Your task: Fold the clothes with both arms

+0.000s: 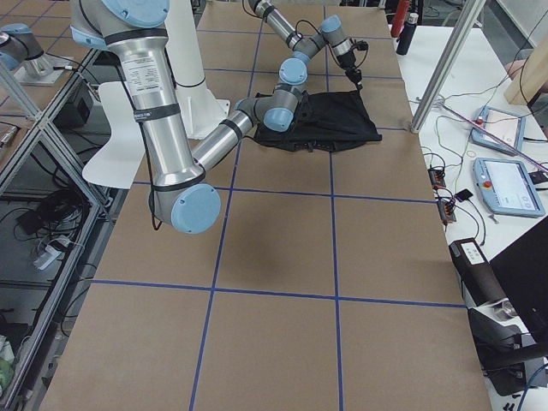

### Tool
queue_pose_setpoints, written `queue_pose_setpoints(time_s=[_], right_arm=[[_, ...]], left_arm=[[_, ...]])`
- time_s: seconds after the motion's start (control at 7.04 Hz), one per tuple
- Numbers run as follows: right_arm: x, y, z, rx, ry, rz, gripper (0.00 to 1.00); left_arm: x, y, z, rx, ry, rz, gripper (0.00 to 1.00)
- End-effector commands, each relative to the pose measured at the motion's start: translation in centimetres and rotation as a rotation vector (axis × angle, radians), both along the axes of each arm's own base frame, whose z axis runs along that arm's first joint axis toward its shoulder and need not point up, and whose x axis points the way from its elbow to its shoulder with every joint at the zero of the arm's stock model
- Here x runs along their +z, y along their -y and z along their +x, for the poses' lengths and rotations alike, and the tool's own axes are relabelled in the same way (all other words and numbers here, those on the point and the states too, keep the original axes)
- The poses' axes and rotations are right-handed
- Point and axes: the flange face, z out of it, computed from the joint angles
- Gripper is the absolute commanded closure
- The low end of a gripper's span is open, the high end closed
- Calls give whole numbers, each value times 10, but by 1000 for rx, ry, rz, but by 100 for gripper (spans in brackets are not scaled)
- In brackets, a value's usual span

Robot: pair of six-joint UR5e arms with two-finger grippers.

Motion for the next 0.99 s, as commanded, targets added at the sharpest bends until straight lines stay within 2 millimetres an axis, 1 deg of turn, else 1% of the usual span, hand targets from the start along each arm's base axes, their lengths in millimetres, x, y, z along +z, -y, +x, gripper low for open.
queue_pose_setpoints(time_s=[0.0,0.14,0.28,0.43,0.57,0.71,0.85], right_arm=[[-13,-6,-33,92,-37,95,0],[-17,-19,-59,71,-83,184,0],[-29,-32,-83,-1,-132,337,0],[-44,-47,-111,-76,-180,489,0],[-42,-67,-140,-176,-211,669,0],[-40,-72,-161,-295,-227,864,0],[-43,-71,-182,-435,-268,1068,3]], left_arm=[[0,-26,-41,8,-38,60,0],[17,-66,-68,80,-58,53,0],[32,-102,-100,99,-62,53,0],[46,-126,-124,102,-62,55,0],[51,-138,-136,99,-63,56,0],[66,-143,-141,93,-48,37,0],[77,-147,-146,89,-38,23,0]])
